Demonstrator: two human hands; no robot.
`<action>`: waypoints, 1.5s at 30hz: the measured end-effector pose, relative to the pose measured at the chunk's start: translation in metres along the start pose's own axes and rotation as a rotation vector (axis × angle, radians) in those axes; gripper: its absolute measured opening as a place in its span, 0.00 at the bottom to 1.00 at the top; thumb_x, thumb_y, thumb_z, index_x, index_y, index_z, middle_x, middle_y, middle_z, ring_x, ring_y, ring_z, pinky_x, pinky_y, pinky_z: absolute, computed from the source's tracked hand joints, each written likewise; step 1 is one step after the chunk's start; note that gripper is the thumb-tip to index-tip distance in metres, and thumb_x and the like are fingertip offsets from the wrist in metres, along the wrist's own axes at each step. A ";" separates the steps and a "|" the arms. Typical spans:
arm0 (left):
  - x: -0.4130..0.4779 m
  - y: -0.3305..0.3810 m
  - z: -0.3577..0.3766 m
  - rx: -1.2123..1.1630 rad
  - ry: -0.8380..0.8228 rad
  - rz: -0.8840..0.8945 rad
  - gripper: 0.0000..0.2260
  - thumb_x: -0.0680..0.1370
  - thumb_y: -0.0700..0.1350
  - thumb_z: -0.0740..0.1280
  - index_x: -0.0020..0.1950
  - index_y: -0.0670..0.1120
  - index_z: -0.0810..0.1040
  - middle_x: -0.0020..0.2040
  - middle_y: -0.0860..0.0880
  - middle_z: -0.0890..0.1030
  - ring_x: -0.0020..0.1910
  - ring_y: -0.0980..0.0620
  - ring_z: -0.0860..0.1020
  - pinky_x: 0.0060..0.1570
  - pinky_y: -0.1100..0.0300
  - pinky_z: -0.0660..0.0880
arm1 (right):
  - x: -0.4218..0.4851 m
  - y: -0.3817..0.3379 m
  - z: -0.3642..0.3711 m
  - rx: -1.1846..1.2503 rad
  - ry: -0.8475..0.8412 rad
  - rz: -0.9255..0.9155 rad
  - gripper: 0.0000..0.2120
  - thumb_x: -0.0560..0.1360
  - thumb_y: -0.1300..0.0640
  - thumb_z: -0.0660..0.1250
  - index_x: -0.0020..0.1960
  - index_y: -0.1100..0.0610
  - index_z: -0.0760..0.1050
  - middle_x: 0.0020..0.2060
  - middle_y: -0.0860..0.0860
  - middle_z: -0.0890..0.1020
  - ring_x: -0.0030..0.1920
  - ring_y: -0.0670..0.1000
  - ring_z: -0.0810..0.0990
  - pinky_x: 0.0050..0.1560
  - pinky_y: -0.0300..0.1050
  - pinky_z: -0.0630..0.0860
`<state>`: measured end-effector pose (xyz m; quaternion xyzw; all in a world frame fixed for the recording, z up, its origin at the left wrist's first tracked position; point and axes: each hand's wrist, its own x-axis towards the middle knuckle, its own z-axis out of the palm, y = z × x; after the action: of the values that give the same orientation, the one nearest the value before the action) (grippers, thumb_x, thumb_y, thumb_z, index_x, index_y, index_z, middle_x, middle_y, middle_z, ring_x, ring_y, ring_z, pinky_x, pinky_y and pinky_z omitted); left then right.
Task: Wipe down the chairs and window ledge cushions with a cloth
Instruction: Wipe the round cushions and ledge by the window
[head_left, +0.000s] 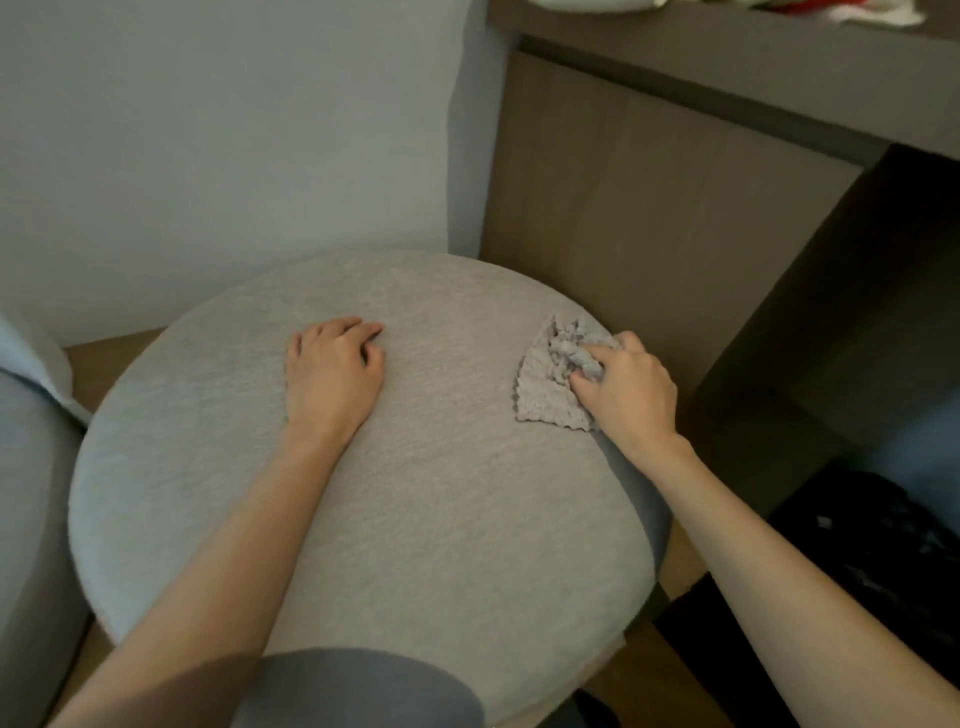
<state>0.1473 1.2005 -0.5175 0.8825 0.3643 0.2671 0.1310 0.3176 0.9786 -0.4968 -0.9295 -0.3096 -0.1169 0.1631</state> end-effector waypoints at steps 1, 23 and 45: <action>-0.002 0.002 -0.001 0.000 -0.004 -0.001 0.16 0.79 0.45 0.59 0.63 0.47 0.79 0.65 0.45 0.76 0.66 0.43 0.70 0.68 0.48 0.61 | -0.017 0.002 -0.006 0.018 0.003 0.010 0.19 0.76 0.47 0.65 0.66 0.49 0.75 0.62 0.55 0.73 0.54 0.58 0.77 0.50 0.54 0.77; -0.050 -0.008 -0.022 0.005 -0.153 0.098 0.18 0.81 0.47 0.57 0.71 0.50 0.71 0.72 0.45 0.68 0.71 0.45 0.64 0.72 0.51 0.54 | -0.071 -0.061 -0.011 -0.052 -0.332 -0.092 0.35 0.70 0.24 0.53 0.73 0.36 0.58 0.77 0.50 0.54 0.73 0.65 0.50 0.69 0.67 0.50; 0.000 -0.024 -0.006 0.084 -0.064 -0.045 0.20 0.79 0.49 0.55 0.70 0.53 0.72 0.72 0.48 0.68 0.72 0.50 0.64 0.72 0.43 0.49 | 0.079 -0.121 0.004 0.279 0.053 -0.215 0.19 0.76 0.43 0.64 0.67 0.43 0.72 0.66 0.46 0.72 0.61 0.58 0.66 0.54 0.51 0.64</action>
<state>0.1298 1.2175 -0.5231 0.8869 0.3905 0.2204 0.1114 0.3062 1.1139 -0.4474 -0.8559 -0.4160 -0.1140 0.2853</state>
